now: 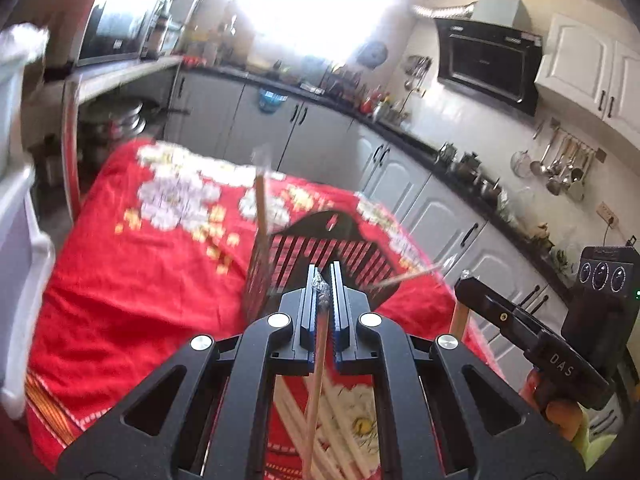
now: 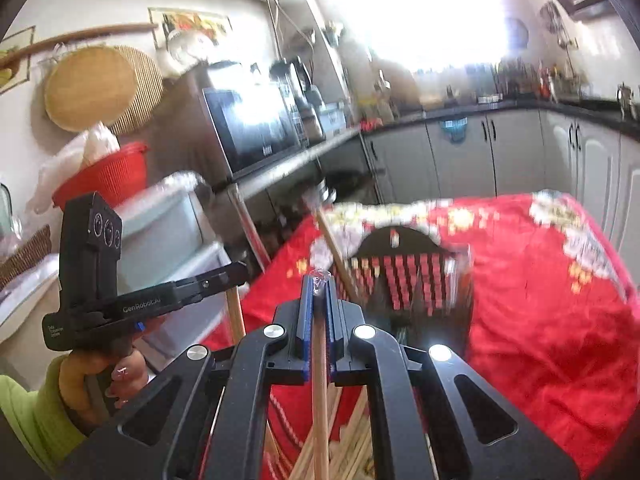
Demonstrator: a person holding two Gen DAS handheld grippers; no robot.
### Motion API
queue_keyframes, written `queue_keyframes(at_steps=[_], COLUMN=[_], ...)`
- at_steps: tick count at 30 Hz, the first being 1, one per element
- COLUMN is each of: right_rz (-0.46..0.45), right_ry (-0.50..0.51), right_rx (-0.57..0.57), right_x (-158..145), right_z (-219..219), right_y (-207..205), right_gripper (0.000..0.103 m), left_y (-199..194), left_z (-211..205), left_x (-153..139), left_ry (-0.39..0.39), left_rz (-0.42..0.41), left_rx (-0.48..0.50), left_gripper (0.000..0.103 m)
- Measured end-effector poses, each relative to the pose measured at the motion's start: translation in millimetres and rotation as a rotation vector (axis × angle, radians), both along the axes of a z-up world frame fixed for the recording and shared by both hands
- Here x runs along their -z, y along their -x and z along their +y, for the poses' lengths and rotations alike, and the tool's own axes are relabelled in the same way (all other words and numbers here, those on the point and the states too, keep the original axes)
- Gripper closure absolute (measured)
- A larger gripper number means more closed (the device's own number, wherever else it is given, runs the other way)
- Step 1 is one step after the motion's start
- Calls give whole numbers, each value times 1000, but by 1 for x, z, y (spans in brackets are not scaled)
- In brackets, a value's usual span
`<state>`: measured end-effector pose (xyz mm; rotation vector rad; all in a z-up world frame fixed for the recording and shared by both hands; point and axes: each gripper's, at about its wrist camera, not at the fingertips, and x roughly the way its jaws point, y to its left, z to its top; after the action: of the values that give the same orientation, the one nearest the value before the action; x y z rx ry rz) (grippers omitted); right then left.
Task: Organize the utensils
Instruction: 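Lift both chopstick pairs and lower them into the green basket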
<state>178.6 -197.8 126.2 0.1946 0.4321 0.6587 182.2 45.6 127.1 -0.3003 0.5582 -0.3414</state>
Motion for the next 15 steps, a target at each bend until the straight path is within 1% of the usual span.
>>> queue_keyframes(at_steps=[5, 12, 15], right_rz=[-94, -215, -265], right_ry=[-24, -37, -46], right_rx=[31, 83, 111], right_x=[-28, -60, -72], right_z=[-9, -18, -19], right_y=[-2, -13, -19], right_gripper=[97, 97, 97], left_y=[-6, -20, -28], left_z=[-6, -17, -23], left_x=[-32, -65, -77], left_ry=[-1, -9, -27], left_rz=[-77, -160, -201], left_rx=[7, -6, -21], left_gripper=[100, 100, 100])
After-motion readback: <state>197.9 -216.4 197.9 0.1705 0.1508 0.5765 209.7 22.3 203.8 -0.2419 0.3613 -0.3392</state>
